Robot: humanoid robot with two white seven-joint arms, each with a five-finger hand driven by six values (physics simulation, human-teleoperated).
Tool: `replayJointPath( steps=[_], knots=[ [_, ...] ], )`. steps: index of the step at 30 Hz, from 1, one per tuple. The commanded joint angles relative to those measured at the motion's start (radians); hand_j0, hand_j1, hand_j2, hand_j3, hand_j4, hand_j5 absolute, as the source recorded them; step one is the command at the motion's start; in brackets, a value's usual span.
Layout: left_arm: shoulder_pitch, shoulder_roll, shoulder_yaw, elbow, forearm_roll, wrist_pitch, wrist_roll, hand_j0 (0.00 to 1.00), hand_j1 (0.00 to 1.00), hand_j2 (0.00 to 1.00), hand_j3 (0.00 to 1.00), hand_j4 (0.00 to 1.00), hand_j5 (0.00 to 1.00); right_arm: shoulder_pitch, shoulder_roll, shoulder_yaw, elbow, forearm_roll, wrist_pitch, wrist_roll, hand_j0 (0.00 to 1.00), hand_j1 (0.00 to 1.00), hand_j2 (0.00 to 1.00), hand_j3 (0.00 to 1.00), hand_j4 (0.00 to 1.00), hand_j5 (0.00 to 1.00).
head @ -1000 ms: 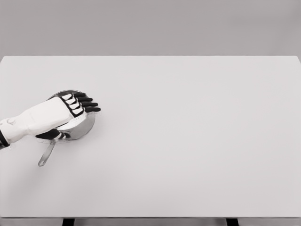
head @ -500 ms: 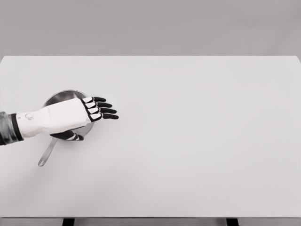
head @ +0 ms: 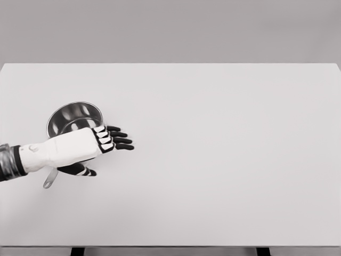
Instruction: Rotate pot handle
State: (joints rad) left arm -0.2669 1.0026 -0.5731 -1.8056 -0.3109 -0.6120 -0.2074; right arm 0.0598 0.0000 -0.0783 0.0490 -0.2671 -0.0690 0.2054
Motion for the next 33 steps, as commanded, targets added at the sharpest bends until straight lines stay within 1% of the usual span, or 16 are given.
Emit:
replayJointPath(
  steps=[1,3,4,7,19,29,33],
  knots=[
    [0.002,0.025,-0.002,-0.001,0.007,0.001,0.003,1.00,1.00,1.00,1.00,1.00,1.00,0.000,0.000,0.000,0.000,0.000,0.000,0.000,1.00,1.00,1.00,1.00,1.00,1.00],
    [0.002,0.033,-0.004,0.000,0.009,0.001,0.003,1.00,1.00,1.00,1.00,1.00,1.00,0.000,0.000,0.000,0.000,0.000,0.000,0.000,1.00,1.00,1.00,1.00,1.00,1.00],
    [0.012,0.045,-0.004,-0.001,0.009,0.001,0.003,1.00,1.00,1.00,1.00,1.00,1.00,0.000,0.000,0.000,0.000,0.000,0.000,0.000,1.00,1.00,1.00,1.00,1.00,1.00],
    [0.020,0.053,-0.004,-0.001,0.007,0.001,0.003,1.00,1.00,1.00,1.00,1.00,1.00,0.000,0.000,0.000,0.000,0.000,0.000,0.000,1.00,1.00,1.00,1.00,1.00,1.00],
    [0.018,0.062,-0.002,0.000,-0.007,0.001,-0.006,1.00,1.00,1.00,1.00,1.00,1.00,0.000,0.000,0.000,0.000,0.000,0.000,0.000,1.00,1.00,1.00,1.00,1.00,1.00],
    [0.017,0.068,-0.002,0.000,-0.054,0.001,-0.007,1.00,1.00,1.00,1.00,1.00,1.00,0.000,0.000,0.000,0.000,0.000,0.000,0.000,1.00,1.00,1.00,1.00,1.00,1.00],
    [0.018,0.076,-0.001,0.000,-0.054,0.001,-0.007,1.00,1.00,1.00,1.00,1.00,1.00,0.000,0.000,0.000,0.000,0.000,0.000,0.000,1.00,1.00,1.00,1.00,1.00,1.00]
  ],
)
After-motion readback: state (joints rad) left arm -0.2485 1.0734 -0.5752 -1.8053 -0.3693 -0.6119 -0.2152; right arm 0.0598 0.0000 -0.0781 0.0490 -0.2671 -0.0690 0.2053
